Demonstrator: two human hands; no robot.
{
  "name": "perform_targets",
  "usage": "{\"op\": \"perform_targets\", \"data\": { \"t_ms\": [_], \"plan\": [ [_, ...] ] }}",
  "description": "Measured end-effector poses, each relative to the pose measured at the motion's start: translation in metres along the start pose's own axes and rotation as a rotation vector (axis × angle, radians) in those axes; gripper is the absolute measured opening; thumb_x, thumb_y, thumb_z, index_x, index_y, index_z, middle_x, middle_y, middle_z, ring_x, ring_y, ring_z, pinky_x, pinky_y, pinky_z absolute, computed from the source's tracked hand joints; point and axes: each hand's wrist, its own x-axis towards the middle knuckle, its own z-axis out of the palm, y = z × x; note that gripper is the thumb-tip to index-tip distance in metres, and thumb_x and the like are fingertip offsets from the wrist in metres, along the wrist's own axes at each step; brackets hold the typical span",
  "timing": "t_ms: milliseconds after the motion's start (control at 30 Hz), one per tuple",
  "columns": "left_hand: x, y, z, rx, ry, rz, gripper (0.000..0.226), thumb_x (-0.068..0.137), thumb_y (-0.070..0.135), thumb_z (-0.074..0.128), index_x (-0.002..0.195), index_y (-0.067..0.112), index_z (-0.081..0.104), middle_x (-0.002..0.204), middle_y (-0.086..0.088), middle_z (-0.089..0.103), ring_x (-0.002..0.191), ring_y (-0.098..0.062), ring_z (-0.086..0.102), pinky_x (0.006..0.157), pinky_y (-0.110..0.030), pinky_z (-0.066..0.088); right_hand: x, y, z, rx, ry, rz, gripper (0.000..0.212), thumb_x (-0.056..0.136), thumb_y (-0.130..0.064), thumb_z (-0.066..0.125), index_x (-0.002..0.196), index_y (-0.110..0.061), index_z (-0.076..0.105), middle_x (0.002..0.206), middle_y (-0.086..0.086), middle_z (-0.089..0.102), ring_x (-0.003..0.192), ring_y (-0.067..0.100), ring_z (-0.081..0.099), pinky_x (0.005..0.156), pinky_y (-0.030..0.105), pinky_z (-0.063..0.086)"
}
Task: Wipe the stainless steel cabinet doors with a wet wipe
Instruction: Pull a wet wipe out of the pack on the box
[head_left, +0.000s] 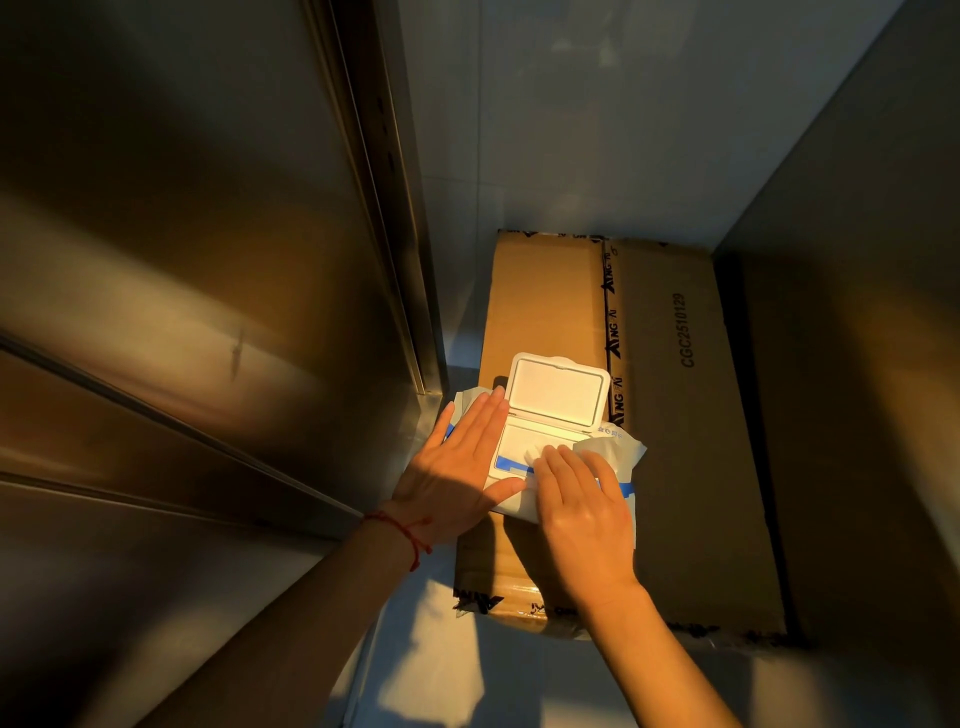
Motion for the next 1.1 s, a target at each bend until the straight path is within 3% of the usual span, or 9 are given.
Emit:
{"op": "perform_targets", "data": {
  "t_ms": [533,733,967,1100],
  "plan": [
    [0.0,-0.001,-0.003,-0.026,-0.039,-0.017,0.066,0.098,0.054,0.027,0.132,-0.002,0.036,0.13,-0.022,0.054,0.119,-0.034,0.055,0.095,-0.055,0.043,-0.007,0.0,-0.007,0.096,0.104,-0.006,0.051,0.04,-0.015,0.096,0.085,-0.001,0.075,0.092,0.015,0.073,0.086,0.028,0.072,0.076,0.044,0.055],
    [0.002,0.0,-0.005,-0.034,-0.086,-0.024,0.067,0.098,0.054,0.023,0.133,-0.002,0.034,0.13,-0.022,0.054,0.119,-0.034,0.054,0.097,-0.055,0.037,-0.016,0.0,-0.015,0.065,0.133,-0.044,0.046,0.046,-0.011,0.092,0.087,0.0,0.075,0.095,0.016,0.072,0.09,0.029,0.071,0.076,0.044,0.055],
    [0.003,-0.001,-0.008,-0.05,-0.166,-0.054,0.071,0.098,0.056,0.018,0.136,-0.002,0.03,0.135,-0.023,0.049,0.124,-0.034,0.049,0.099,-0.057,0.03,-0.012,-0.002,-0.012,0.046,0.091,-0.013,0.067,0.043,-0.014,0.095,0.104,-0.001,0.07,0.102,0.017,0.071,0.094,0.029,0.07,0.077,0.043,0.055],
    [0.005,0.0,-0.009,-0.063,-0.208,-0.086,0.072,0.098,0.058,0.015,0.137,-0.002,0.029,0.136,-0.023,0.048,0.125,-0.034,0.047,0.098,-0.058,0.031,-0.008,-0.002,-0.011,0.029,0.086,-0.014,0.056,0.044,-0.01,0.094,0.096,0.0,0.074,0.099,0.016,0.072,0.093,0.028,0.07,0.076,0.043,0.055]
  ]
}}
